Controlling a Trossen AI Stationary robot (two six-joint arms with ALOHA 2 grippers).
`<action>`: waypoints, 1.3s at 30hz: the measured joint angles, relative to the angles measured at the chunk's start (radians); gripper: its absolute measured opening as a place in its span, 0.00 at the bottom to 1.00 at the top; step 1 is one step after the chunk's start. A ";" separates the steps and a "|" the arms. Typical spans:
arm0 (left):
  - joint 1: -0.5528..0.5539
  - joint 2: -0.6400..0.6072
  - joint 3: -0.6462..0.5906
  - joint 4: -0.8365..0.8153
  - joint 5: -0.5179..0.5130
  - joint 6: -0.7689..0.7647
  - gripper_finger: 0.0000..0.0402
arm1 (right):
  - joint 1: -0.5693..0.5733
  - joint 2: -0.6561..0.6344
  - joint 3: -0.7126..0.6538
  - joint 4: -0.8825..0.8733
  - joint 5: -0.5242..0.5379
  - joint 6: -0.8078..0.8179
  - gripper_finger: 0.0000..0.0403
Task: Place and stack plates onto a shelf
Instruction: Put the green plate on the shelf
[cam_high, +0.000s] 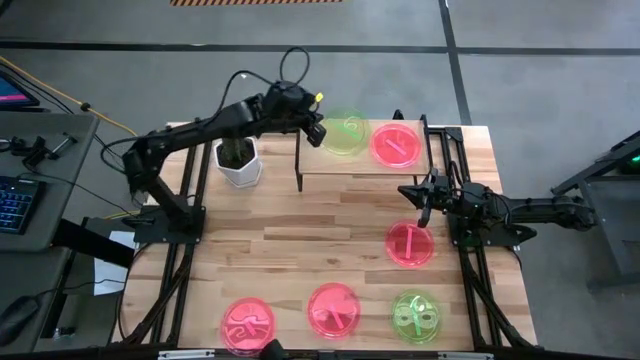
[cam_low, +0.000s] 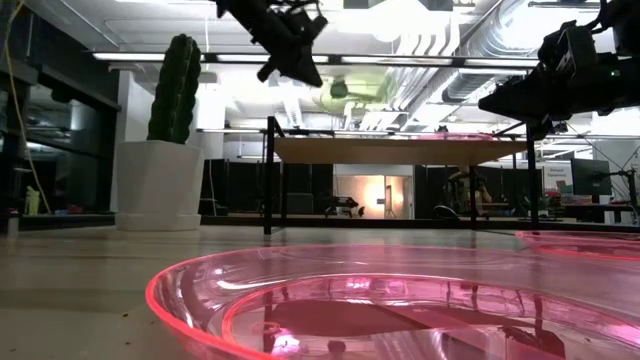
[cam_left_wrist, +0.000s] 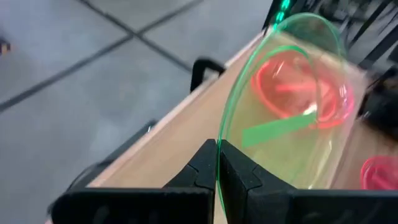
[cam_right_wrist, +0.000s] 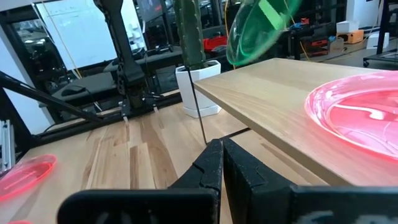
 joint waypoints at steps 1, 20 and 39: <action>0.000 0.013 0.014 -0.028 0.000 0.005 0.00 | 0.000 0.000 0.000 -0.002 0.000 0.000 0.00; 0.036 0.040 0.009 -0.132 -0.005 -0.029 0.00 | 0.000 0.000 0.000 -0.033 -0.001 0.044 0.00; 0.033 0.041 -0.059 -0.065 -0.008 0.034 0.10 | 0.000 0.000 0.000 -0.031 0.008 0.054 0.00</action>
